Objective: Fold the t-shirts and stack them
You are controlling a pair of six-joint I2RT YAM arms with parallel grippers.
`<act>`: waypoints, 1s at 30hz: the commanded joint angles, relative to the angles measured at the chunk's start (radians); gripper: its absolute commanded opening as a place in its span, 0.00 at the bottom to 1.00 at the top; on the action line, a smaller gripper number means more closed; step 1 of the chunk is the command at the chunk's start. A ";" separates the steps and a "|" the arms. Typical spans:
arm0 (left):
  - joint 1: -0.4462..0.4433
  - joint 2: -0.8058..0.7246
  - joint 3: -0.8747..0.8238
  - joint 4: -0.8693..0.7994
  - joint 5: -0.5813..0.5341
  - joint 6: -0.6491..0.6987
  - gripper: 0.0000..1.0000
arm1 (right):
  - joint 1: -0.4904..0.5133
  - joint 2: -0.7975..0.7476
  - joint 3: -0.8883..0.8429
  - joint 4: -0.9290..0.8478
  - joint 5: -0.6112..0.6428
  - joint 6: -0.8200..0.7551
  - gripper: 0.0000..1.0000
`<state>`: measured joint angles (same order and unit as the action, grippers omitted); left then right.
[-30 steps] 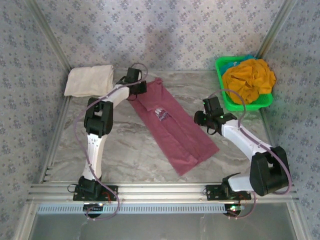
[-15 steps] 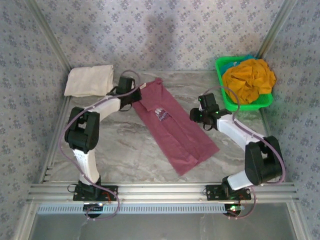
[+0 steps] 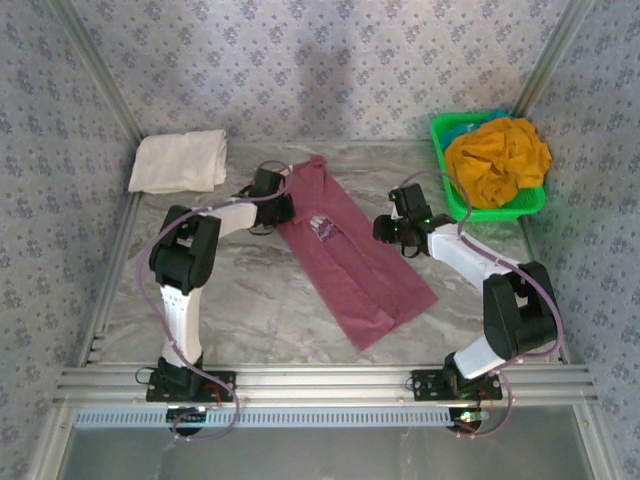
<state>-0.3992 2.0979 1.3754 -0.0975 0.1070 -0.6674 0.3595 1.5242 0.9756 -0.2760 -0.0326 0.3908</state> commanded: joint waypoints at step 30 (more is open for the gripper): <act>0.084 -0.334 -0.084 0.114 0.024 0.180 0.00 | 0.007 0.016 -0.030 -0.098 -0.031 -0.045 0.00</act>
<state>-0.2989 1.9656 1.4914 -0.1844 0.1631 -0.4339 0.3431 1.5261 0.9668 -0.3107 -0.1146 0.3763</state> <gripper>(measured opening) 0.043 0.056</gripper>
